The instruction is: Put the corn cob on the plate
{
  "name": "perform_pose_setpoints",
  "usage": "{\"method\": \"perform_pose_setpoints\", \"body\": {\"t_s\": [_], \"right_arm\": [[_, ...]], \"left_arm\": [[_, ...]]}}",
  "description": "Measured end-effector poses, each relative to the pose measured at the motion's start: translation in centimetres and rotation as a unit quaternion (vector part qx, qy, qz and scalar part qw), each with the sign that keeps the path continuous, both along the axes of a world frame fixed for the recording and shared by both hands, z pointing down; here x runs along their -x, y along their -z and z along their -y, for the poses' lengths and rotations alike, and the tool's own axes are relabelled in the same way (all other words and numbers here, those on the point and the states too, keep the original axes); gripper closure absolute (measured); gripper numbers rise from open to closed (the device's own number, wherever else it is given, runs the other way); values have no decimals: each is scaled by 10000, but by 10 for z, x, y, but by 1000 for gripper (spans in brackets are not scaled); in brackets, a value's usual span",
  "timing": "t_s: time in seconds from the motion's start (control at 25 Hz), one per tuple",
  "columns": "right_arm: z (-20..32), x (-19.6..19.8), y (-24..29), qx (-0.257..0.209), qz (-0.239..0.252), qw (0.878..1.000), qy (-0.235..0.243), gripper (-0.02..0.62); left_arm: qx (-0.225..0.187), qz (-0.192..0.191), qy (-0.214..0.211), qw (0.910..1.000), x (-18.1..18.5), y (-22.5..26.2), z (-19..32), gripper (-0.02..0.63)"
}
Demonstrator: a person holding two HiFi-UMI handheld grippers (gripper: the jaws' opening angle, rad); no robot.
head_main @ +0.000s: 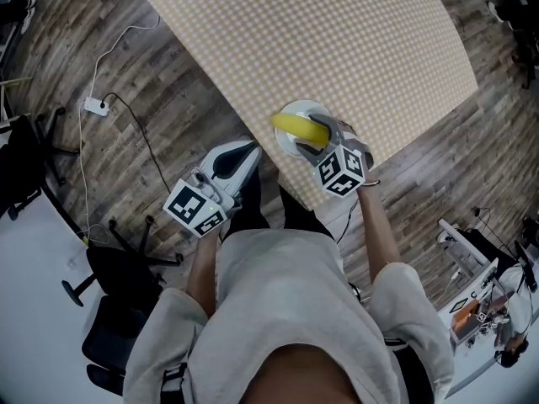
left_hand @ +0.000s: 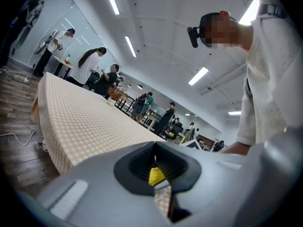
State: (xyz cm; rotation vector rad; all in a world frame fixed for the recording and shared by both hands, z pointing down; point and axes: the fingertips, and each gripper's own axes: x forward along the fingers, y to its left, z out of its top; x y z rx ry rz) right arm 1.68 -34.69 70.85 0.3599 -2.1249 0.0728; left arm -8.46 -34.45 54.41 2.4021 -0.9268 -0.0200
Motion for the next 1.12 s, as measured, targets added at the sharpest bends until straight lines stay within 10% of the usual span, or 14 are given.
{"method": "perform_pose_setpoints", "body": {"t_s": [0.64, 1.12], "right_arm": [[-14, 1, 91, -1043, 262, 9942, -85, 419], [14, 3, 208, -2666, 695, 9607, -346, 576]], "left_arm": [[-861, 103, 90, 9962, -6, 75, -37, 598], [-1998, 390, 295, 9786, -11, 168, -53, 598]]}}
